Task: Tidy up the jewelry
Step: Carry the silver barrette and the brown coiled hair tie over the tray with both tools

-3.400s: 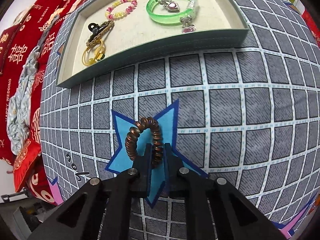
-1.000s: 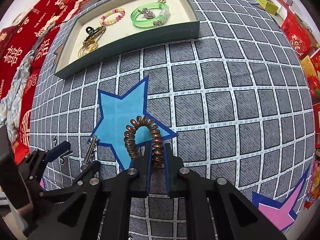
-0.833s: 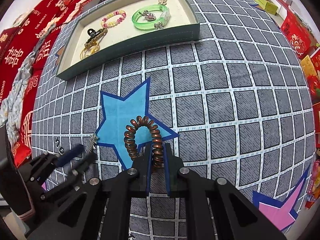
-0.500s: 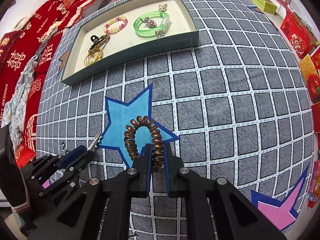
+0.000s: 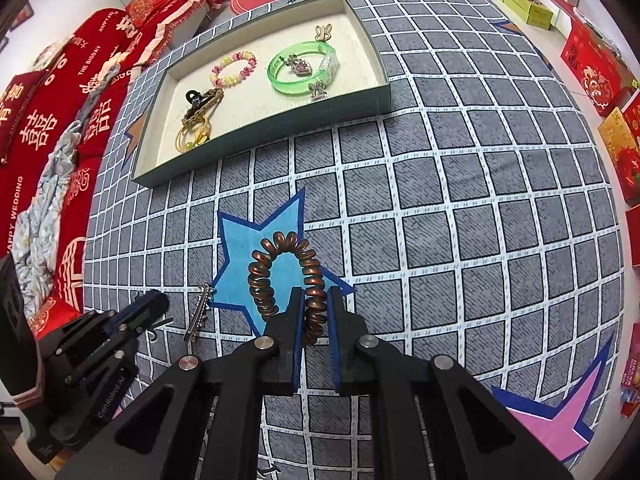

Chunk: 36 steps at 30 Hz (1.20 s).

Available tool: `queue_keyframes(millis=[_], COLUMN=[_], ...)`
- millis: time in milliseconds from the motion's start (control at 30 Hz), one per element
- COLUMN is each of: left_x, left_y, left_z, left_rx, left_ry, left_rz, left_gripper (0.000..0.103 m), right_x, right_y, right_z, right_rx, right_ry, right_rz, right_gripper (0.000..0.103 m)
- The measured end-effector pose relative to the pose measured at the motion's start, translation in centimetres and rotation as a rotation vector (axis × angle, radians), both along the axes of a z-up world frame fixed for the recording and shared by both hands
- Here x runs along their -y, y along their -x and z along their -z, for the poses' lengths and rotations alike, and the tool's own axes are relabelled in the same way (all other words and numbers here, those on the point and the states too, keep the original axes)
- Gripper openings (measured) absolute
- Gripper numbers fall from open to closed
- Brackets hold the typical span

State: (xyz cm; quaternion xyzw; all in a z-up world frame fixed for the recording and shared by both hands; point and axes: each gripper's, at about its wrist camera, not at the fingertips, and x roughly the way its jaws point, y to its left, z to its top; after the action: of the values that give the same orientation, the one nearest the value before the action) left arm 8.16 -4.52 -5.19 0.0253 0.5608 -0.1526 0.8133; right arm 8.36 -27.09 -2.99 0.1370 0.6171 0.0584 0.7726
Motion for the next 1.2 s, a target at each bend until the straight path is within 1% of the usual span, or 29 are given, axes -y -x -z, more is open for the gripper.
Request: queue_keyframes(millis=[33,67,100,133,167,200,267,367,400,467,533,567,633,667,700,767,933,1200], left_x=[-0.2,-0.4,-0.6,-0.8,-1.0,-0.9,-0.6,0.0,0.1,0.4,0.4,0.5,0.9,1.1,1.4,1.6,1.5,1.1], left_y=[0.2,0.3,0.4,0.6,1.1,1.3,1.4,1.3,1.3,1.0,0.9,0.9,1.0,1.0,1.0,0.8,0.1,-1.5], left_z=[0.1,0.4,0.7,0.8,0.6,0.6,1.3,2.6,3.0,4.1,4.6,4.5,4.1,4.0,3.9,3.8,2.9,0.4], left_rx=[-0.004,-0.021,-0.039,-0.037,0.008,0.021,0.012,-0.010,-0.019,-0.046,-0.065,-0.054,-0.033,-0.027,-0.037,-0.057,-0.058,-0.004], left_ry=[-0.001,-0.001,-0.005,-0.017,-0.035,-0.049,-0.083,-0.106,-0.114,-0.134,-0.128,-0.115,-0.105,-0.099,-0.093,-0.063,-0.043,-0.024], left_rz=[0.000,0.003,0.004,-0.006,-0.019,-0.008,0.024,0.078,0.090,0.113,0.126,0.130,0.162,0.179,0.199,0.202,0.158,0.114], left_gripper=[0.017,0.041,0.093,0.103,0.103,0.103,0.103,0.103,0.102,0.092,0.088,0.082,0.057,0.026,0.023,0.023,0.023,0.023], right_x=[0.1,0.1,0.2,0.3,0.4,0.5,0.5,0.6,0.6,0.5,0.5,0.4,0.3,0.3,0.2,-0.1,-0.3,-0.3], right_y=[0.1,0.2,0.3,0.4,0.6,0.7,0.9,1.2,1.2,1.4,1.4,1.4,1.4,1.4,1.4,1.2,0.5,-1.5], right_z=[0.1,0.2,0.2,0.4,0.5,0.5,0.7,1.0,1.1,1.1,1.2,1.2,1.3,1.3,1.3,1.1,0.4,-1.2], right_rx=[-0.002,-0.004,-0.006,-0.010,-0.013,-0.015,-0.017,-0.027,-0.030,-0.031,-0.032,-0.033,-0.033,-0.033,-0.032,-0.027,-0.008,0.032], right_ry=[-0.003,-0.008,-0.013,-0.021,-0.026,-0.030,-0.035,-0.039,-0.040,-0.041,-0.041,-0.041,-0.042,-0.043,-0.043,-0.042,-0.045,-0.048], right_rz=[0.002,0.005,0.008,0.013,0.017,0.021,0.025,0.027,0.028,0.029,0.027,0.026,0.026,0.026,0.026,0.024,0.016,0.006], right_gripper=[0.012,0.012,0.012,0.012,0.012,0.012,0.012,0.012,0.012,0.012,0.012,0.012,0.012,0.012,0.012,0.012,0.012,0.012])
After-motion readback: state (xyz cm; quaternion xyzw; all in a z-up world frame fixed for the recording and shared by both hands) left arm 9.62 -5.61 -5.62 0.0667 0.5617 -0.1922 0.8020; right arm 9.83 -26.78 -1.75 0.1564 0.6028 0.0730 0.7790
